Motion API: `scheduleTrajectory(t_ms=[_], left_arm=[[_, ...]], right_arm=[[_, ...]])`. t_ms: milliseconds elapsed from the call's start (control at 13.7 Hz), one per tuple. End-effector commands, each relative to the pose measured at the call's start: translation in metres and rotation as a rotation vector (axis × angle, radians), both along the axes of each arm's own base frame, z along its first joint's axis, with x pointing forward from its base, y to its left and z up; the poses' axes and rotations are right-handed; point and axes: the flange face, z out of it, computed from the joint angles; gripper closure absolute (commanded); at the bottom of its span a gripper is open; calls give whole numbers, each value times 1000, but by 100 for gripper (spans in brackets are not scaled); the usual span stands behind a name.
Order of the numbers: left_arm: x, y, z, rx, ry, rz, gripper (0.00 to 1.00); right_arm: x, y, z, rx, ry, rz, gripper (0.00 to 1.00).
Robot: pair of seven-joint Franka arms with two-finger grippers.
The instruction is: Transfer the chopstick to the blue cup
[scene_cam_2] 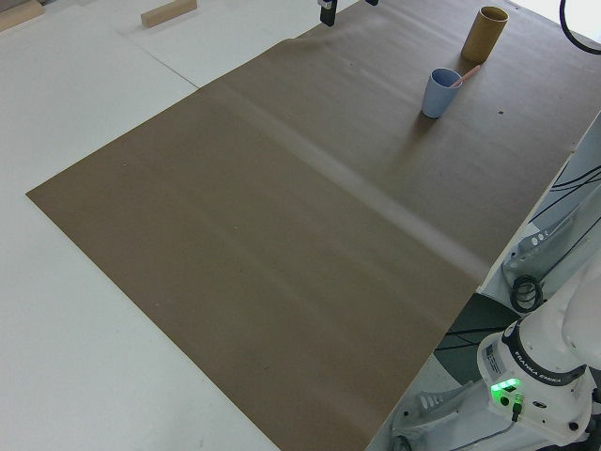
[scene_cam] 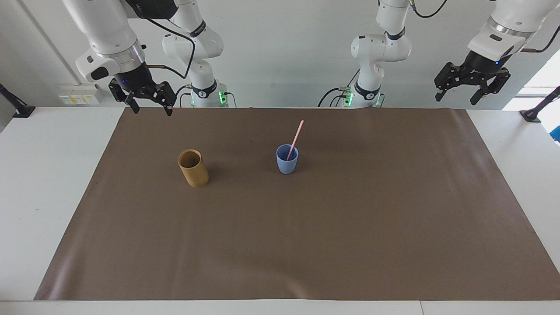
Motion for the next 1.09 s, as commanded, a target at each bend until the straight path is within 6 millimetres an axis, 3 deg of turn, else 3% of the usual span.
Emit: scheduleTrajectory(t_ms=[0,1019], left_arm=[[3,3,4,17,-11,6,0],[-2,5,0,17,10,10,0]], right_arm=[[-13,-4,9,-30,8,-24,0],[-12,-8,9,-12,3,-30,0]])
